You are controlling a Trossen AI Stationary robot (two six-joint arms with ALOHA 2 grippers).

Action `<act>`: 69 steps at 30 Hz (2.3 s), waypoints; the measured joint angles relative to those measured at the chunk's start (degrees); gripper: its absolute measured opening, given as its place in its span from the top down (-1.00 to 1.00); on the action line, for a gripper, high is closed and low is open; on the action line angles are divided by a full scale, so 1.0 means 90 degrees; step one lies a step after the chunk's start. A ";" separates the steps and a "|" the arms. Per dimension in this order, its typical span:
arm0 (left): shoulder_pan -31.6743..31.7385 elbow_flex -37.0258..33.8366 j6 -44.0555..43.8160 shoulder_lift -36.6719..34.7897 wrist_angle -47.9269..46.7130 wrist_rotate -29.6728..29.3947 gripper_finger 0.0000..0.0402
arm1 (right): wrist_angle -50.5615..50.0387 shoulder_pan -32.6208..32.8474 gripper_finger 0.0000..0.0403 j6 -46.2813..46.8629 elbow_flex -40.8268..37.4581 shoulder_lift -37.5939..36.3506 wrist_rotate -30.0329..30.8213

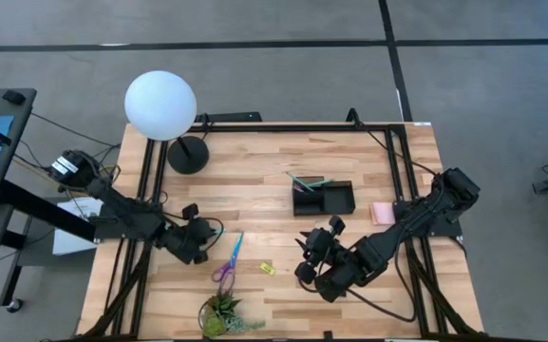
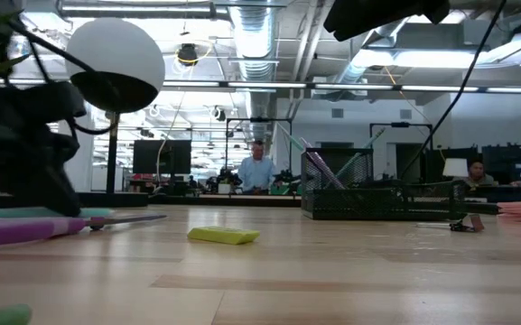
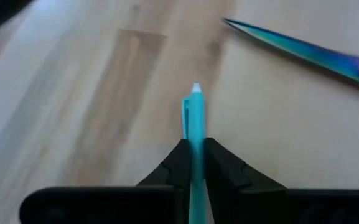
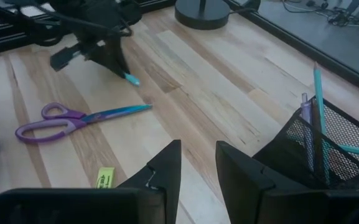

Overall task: Pick and place office supplies into organizer
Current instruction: Put the blue pen into the black desk organizer

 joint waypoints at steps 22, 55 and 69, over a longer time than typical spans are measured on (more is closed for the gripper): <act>0.2939 0.0200 0.2046 0.1218 0.3832 0.1691 0.99 | -0.0010 -0.0007 0.54 -0.0153 0.0000 0.0000 0.0121; 0.0462 -0.1663 0.0010 -0.1853 0.2087 -0.0409 0.85 | 0.0149 0.0083 0.54 -0.0147 0.0000 0.0000 0.0146; 0.0466 -0.1723 -0.0328 -0.1446 0.2199 -0.0531 0.14 | 0.0166 -0.0015 0.54 -0.0301 0.0000 0.0002 0.0137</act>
